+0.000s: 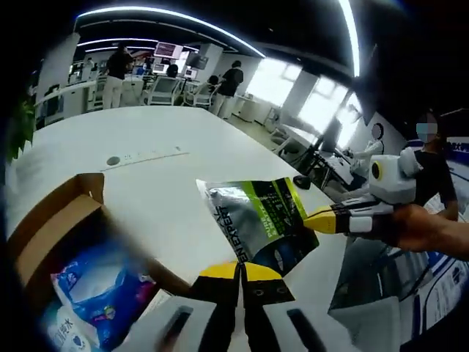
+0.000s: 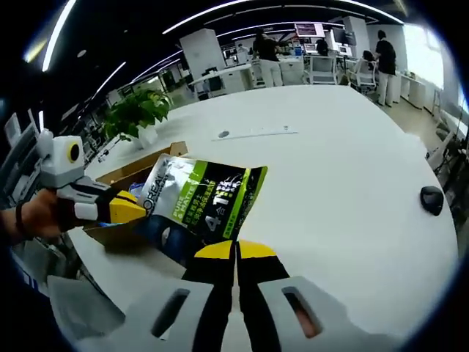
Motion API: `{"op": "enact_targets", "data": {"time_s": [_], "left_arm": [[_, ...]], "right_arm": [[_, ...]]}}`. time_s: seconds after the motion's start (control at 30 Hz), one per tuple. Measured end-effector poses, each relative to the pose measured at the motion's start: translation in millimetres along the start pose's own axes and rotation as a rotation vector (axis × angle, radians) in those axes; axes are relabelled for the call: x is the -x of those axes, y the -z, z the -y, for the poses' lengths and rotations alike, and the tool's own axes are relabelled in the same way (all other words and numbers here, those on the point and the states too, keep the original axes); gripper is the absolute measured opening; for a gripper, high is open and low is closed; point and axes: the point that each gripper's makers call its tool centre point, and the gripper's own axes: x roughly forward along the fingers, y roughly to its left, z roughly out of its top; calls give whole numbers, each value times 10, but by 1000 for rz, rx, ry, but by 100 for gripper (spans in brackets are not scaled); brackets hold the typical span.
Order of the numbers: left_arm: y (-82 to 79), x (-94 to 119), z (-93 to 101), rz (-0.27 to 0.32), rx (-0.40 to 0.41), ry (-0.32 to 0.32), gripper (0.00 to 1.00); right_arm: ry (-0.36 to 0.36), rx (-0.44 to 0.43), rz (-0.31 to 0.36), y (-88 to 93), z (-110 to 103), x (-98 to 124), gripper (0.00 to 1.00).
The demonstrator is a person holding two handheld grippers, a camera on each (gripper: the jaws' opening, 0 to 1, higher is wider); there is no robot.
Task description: Operate the shoe box by opening the lid, removing the specified soft item, and placing it in the target area until the item is outside and the box remains undamaged.
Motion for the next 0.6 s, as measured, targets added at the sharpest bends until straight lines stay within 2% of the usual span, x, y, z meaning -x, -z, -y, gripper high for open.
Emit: {"op": "enact_targets", "data": {"time_s": [0.4, 0.6], "left_arm": [[-67, -323, -23, -18, 25, -29, 0], [-12, -484, -80, -55, 8, -60, 1]], "right_arm": [[-17, 9, -41, -105, 327, -188, 0], [-33, 21, -74, -84, 450, -352, 0]]}}
